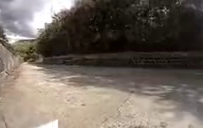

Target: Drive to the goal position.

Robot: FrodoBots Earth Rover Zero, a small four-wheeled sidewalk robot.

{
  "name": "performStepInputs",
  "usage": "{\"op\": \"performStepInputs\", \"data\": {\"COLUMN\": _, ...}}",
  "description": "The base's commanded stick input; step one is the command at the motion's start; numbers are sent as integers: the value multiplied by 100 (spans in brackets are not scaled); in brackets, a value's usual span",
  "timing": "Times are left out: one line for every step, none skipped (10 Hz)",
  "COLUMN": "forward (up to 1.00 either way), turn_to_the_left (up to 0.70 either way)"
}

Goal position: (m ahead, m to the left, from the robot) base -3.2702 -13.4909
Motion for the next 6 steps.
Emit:
{"op": "performStepInputs", "data": {"forward": 0, "turn_to_the_left": -66}}
{"op": "performStepInputs", "data": {"forward": 0, "turn_to_the_left": -66}}
{"op": "performStepInputs", "data": {"forward": 0, "turn_to_the_left": -66}}
{"op": "performStepInputs", "data": {"forward": 0, "turn_to_the_left": -66}}
{"op": "performStepInputs", "data": {"forward": 0, "turn_to_the_left": -66}}
{"op": "performStepInputs", "data": {"forward": 0, "turn_to_the_left": -66}}
